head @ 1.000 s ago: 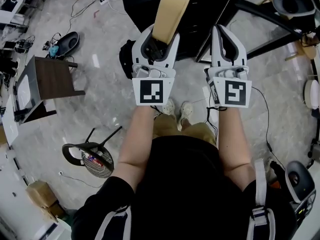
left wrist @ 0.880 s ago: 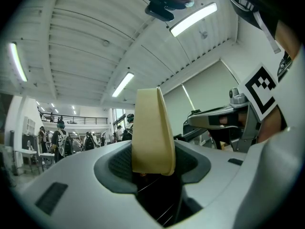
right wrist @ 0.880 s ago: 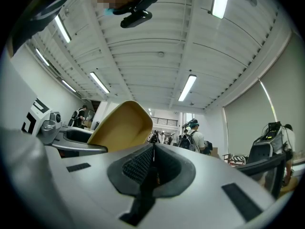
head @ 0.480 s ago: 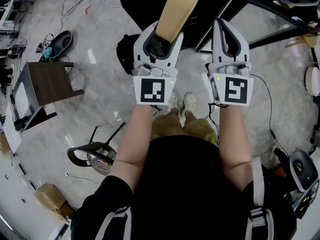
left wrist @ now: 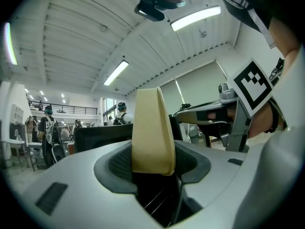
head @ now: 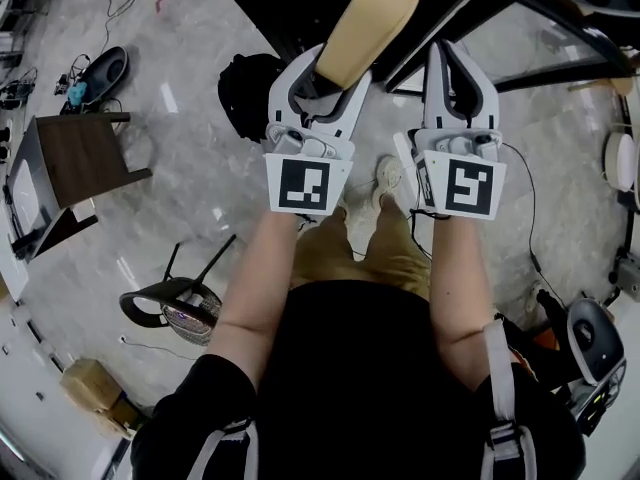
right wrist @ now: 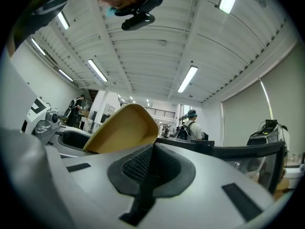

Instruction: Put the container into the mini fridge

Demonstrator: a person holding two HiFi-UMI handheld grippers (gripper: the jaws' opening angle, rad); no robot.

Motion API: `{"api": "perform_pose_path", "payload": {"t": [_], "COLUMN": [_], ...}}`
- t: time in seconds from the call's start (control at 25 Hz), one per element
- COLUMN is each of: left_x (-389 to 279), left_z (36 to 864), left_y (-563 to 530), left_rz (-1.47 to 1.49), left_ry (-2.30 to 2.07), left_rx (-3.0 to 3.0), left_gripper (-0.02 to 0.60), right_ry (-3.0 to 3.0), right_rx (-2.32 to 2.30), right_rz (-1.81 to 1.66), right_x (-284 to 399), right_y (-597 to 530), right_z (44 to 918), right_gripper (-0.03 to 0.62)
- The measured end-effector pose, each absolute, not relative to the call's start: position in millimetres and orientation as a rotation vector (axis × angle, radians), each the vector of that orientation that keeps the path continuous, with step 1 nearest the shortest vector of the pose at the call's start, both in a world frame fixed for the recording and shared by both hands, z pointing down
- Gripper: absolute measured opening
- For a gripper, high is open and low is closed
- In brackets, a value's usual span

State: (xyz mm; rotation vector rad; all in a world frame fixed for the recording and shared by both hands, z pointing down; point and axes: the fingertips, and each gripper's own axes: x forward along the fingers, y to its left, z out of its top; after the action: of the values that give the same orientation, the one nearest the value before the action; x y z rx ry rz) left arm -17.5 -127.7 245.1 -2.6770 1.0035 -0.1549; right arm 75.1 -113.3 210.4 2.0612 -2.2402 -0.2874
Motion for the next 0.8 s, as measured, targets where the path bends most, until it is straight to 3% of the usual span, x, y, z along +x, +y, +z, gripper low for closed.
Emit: {"api": "perform_pose_path", "payload": {"t": [0.8], "left_x": [64], "left_z": [380], "left_y": [-169], "left_rz": [-0.397], "left_ry": [1.305], "left_rx": [-2.671], "left_gripper": [0.224], "right_ry": [-2.494], "right_rx": [1.752], "right_rz": [-0.097], "right_x": [143], "right_y": [-175], "right_z": [330], "right_gripper": [0.035]}}
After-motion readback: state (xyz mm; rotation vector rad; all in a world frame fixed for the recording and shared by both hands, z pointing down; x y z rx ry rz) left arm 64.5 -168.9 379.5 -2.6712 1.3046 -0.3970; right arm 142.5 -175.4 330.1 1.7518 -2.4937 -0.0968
